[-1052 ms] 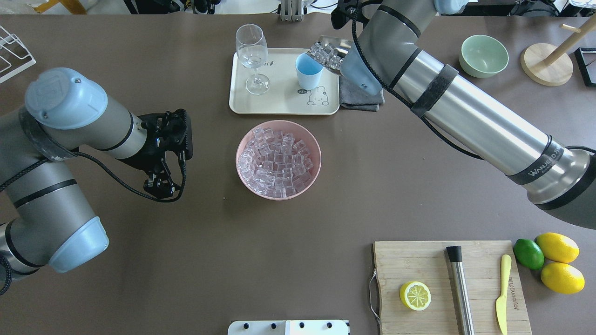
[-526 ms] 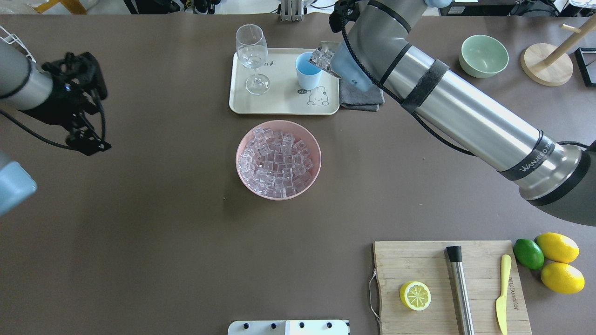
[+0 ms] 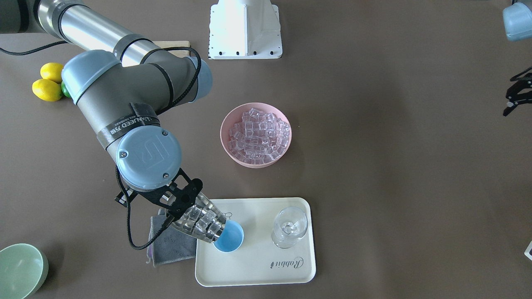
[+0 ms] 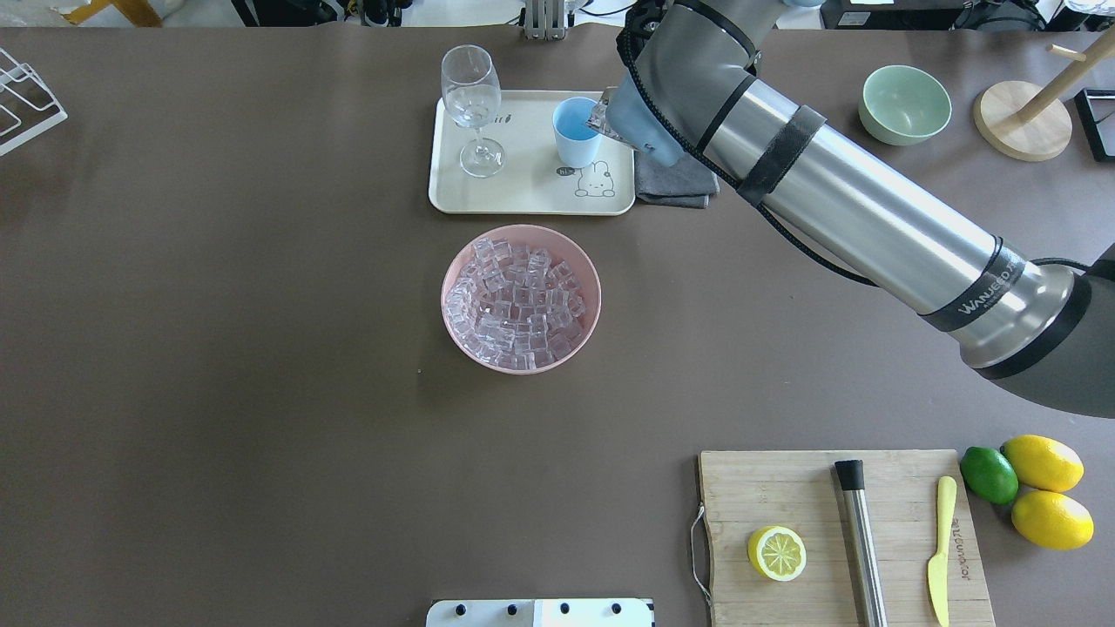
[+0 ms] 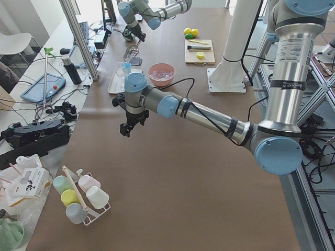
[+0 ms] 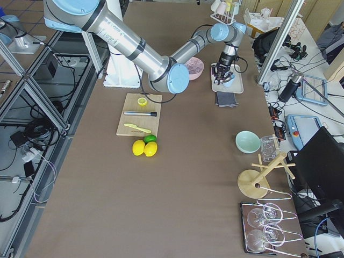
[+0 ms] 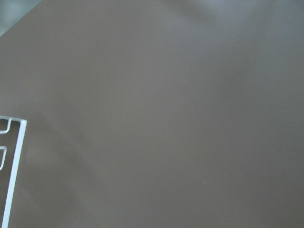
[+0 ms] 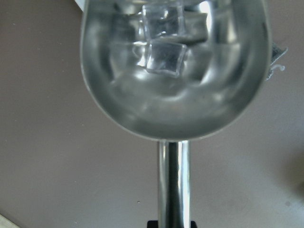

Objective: Put ice in cup with scoop
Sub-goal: 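Tip the scoop to pour ice into the blue cup while the left arm withdraws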

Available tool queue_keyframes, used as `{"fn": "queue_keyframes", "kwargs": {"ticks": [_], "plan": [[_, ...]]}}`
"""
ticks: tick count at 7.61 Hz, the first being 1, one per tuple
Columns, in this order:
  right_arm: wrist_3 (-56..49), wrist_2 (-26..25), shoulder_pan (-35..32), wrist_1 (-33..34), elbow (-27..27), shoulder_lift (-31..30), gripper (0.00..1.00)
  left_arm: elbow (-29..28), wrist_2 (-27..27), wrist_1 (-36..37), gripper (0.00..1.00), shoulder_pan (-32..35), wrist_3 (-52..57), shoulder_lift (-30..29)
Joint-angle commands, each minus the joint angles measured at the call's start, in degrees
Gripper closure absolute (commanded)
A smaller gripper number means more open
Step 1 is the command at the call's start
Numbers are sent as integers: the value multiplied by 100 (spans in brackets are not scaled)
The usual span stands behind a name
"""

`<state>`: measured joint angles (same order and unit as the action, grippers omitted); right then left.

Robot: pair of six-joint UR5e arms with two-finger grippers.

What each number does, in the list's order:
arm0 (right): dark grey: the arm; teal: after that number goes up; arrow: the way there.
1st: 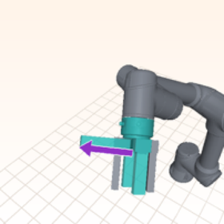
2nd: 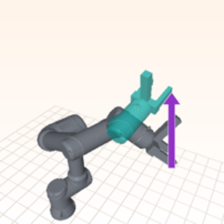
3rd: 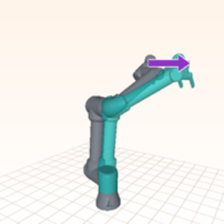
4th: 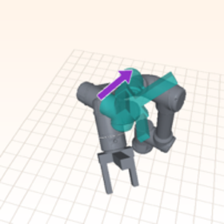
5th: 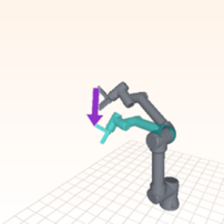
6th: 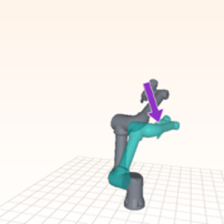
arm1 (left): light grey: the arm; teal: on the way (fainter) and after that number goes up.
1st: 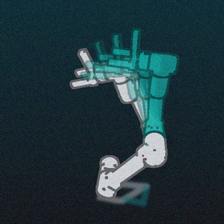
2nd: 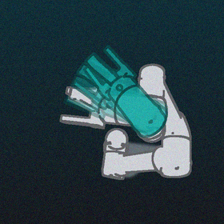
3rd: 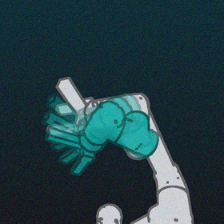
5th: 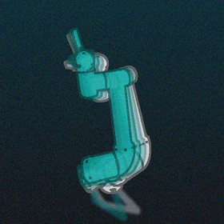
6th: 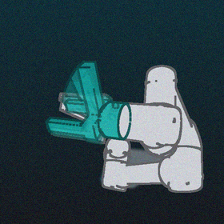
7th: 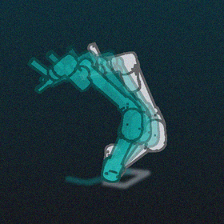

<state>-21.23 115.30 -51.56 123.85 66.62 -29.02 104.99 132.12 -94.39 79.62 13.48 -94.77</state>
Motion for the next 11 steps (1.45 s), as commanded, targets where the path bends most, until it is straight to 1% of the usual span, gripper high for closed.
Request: {"fn": "queue_keyframes", "kwargs": {"ticks": [1,2,3,4,6,9,11], "plan": [[-12,-191,32,305,-114,195,100,-802,130,-18,1,616,32,160],[-117,-236,41,384,-114,195,100,-1100,138,-10,1,616,41,247],[-205,-340,59,498,-114,239,100,-1190,138,-18,1,685,41,309],[-301,-368,59,691,-106,326,100,-1174,173,-18,1,851,49,327],[-381,-472,59,824,-114,397,100,-1339,533,-45,1,923,23,459],[-540,-596,50,825,-272,459,100,-1420,534,-1,1,915,-12,459],[-601,-684,50,825,-500,608,100,-1394,543,-18,1,923,-12,459]]}}
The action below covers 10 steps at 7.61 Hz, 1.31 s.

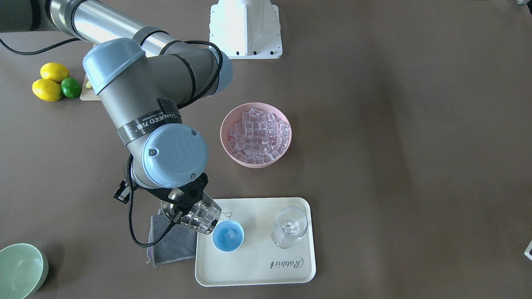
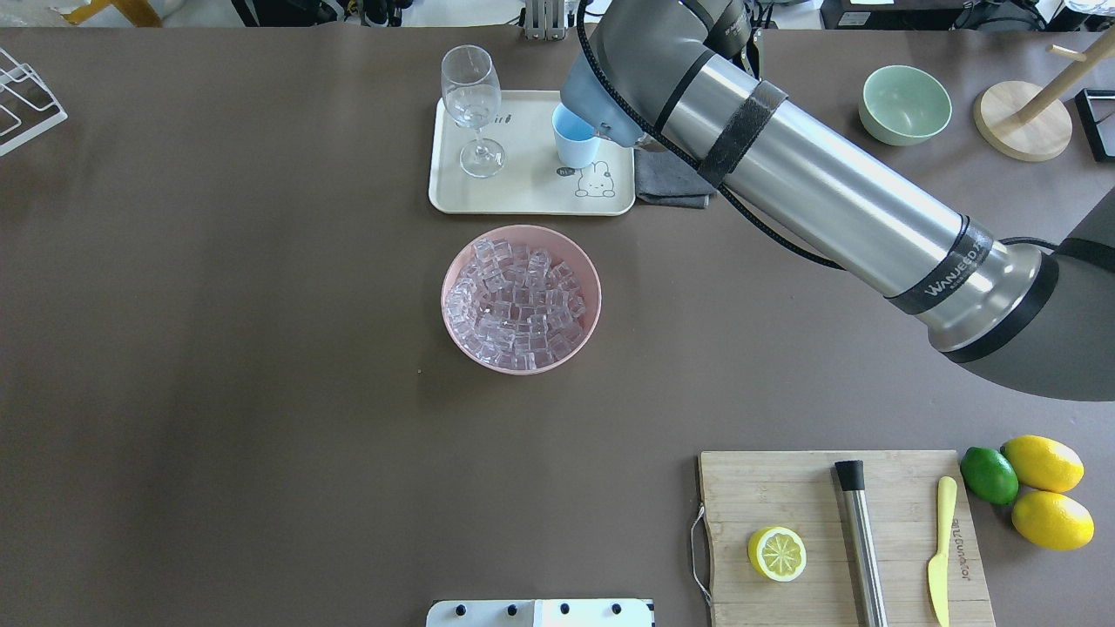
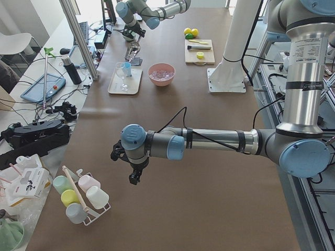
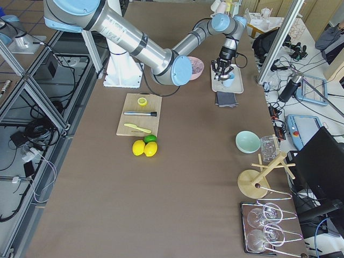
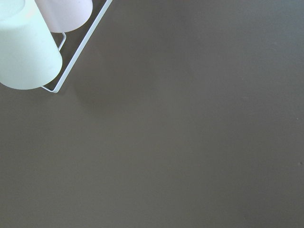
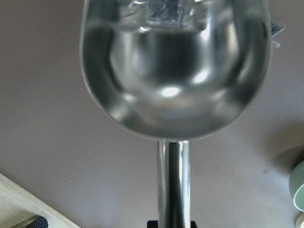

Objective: Put ice in cup with scoop
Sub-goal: 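Tip the scoop to pour ice into the blue cup while the left arm withdraws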

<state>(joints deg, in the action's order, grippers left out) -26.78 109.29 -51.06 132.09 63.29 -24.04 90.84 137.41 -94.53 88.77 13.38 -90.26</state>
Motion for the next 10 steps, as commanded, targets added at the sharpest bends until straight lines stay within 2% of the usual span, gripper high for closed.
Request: {"fn": "queue_keyframes", "kwargs": {"ticks": [1,2,4,8,9,10], "plan": [[-38,-92,-10,1,-177,136,100,74,118,22,1,52,-2,-1],[-29,-92,-10,1,-186,171,100,188,154,66,1,87,-2,17],[23,-92,-36,-26,-238,171,100,399,137,608,1,114,7,52],[41,-92,-36,-43,-239,171,100,453,84,602,1,167,42,263],[137,-49,-88,-35,23,76,100,453,92,611,1,149,7,280],[259,82,-228,-26,713,-369,100,426,93,611,1,140,7,280]]}}
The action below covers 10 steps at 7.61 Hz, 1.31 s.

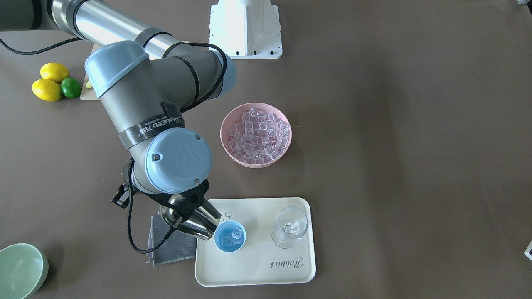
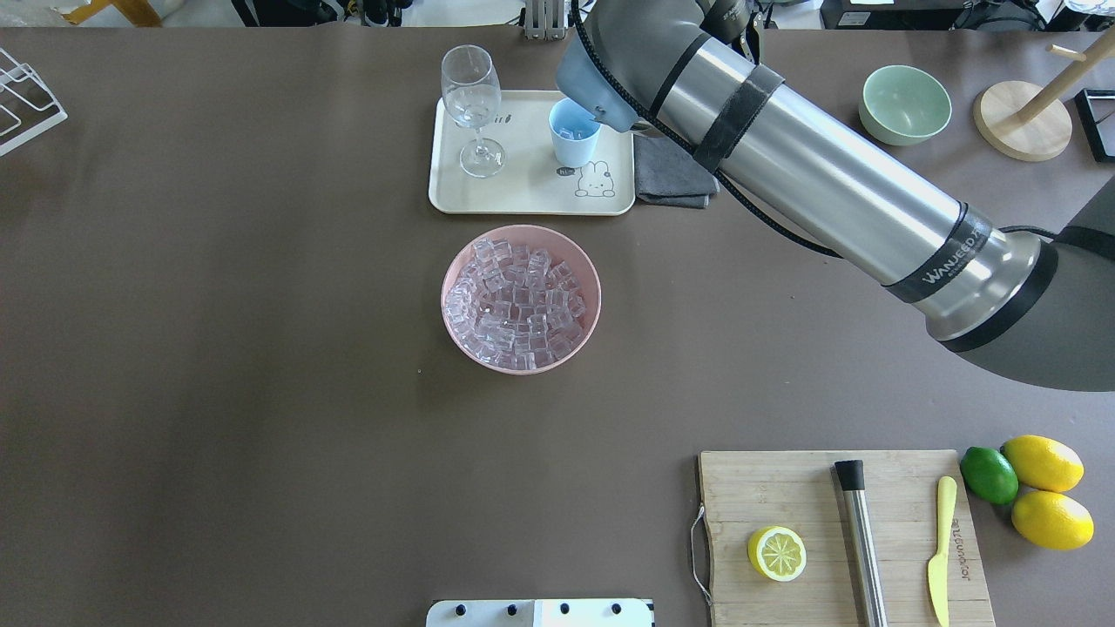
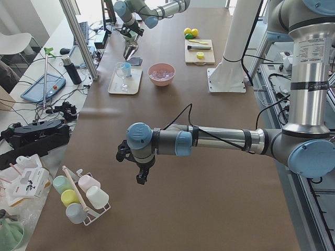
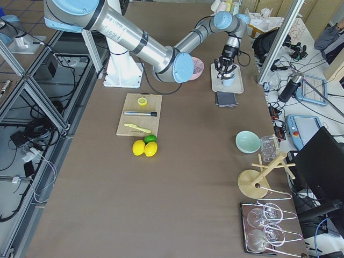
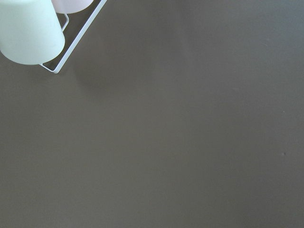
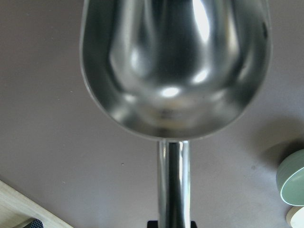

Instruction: Put ice in cup with scoop

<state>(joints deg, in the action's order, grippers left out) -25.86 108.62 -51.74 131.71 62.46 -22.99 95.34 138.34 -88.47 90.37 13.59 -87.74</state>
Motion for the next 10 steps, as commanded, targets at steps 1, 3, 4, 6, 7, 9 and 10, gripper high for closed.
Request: {"fn": "queue_keyframes", "kwargs": {"ticks": [1,3,4,6,7,9,10], "plan": [[308,455,-326,4,1690,-1140,100,-15,0,5,1,-19,-15,21],[1924,1332,-651,-22,3972,-3139,100,-24,-9,-4,1,-19,-6,29],[2422,1702,-853,-266,4593,-4003,100,-15,-9,-4,1,-54,-6,29],[2802,2178,-1449,-669,5099,-5569,100,-59,0,-4,1,-168,3,-23],[3023,2216,-1714,-1499,5109,-6403,100,-59,0,-4,1,-168,3,-23],[3673,2269,-1953,-4027,4420,-7786,100,-68,0,-13,1,-168,3,-23],[3928,2277,-1980,-4787,3910,-7913,100,-68,0,-13,1,-168,3,-23]]}}
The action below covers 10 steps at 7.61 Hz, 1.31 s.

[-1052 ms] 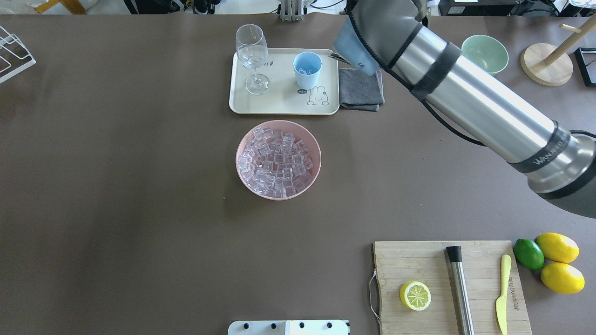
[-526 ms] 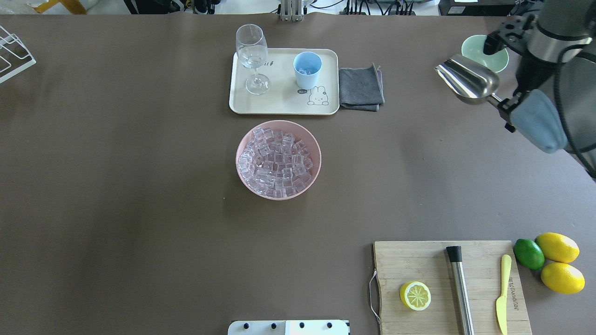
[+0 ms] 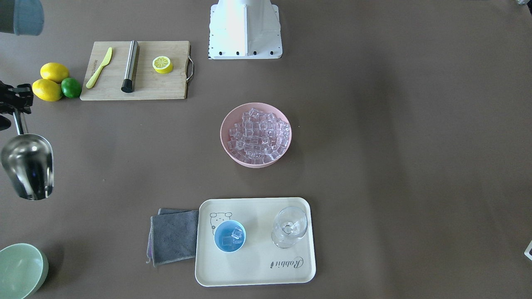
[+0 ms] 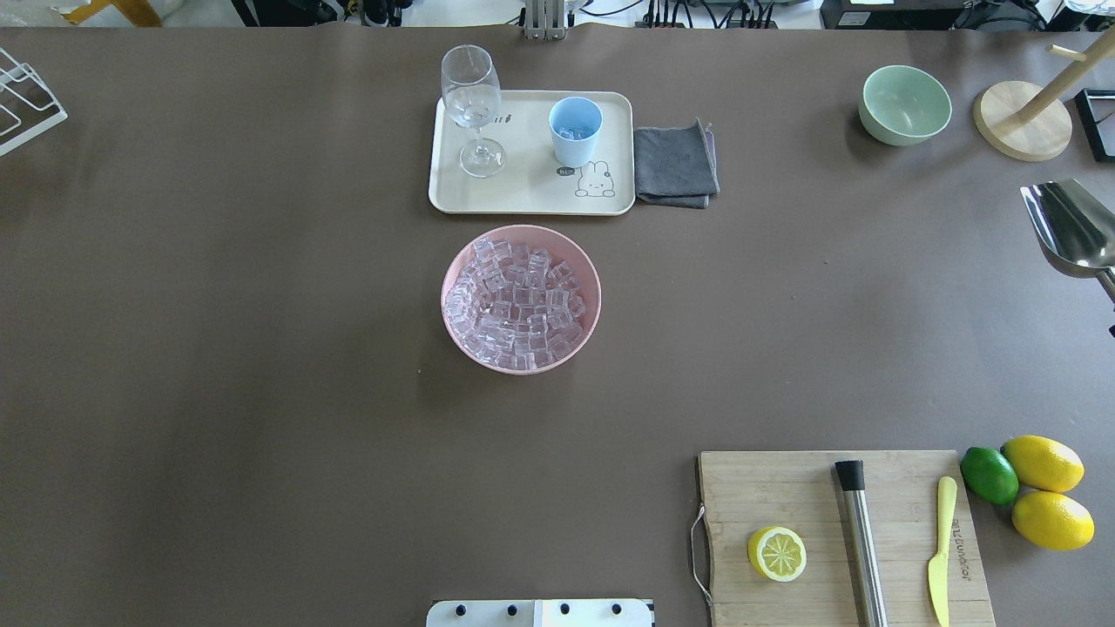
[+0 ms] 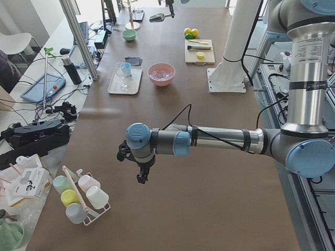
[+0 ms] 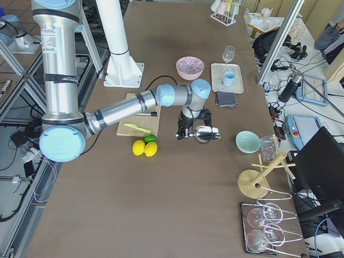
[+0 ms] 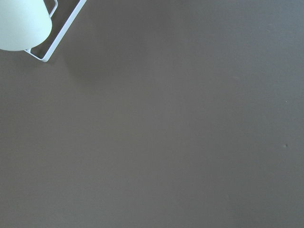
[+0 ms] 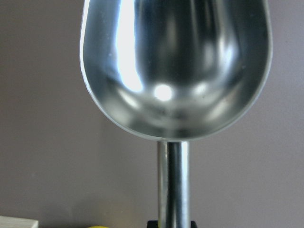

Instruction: Put ice in cup with scoop

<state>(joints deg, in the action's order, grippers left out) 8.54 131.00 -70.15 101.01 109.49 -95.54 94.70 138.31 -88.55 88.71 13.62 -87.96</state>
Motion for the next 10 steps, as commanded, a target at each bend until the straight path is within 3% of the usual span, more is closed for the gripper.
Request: {"fn": "queue_keyframes", "kwargs": {"ticks": [1,2,3,10], "plan": [[1048,40,-139,-2622,-1328,-632,100,-4,3,-5,1,-2,-9,-10],[1576,101,-131,-3544,-1821,-606,100,-4,3,-5,1,-2,-9,-10],[1868,371,-122,-3823,-1974,-423,100,-4,3,-5,1,-2,-9,-10],[1985,602,300,-3800,-1975,-263,100,5,3,-22,1,-29,0,-19]]}}
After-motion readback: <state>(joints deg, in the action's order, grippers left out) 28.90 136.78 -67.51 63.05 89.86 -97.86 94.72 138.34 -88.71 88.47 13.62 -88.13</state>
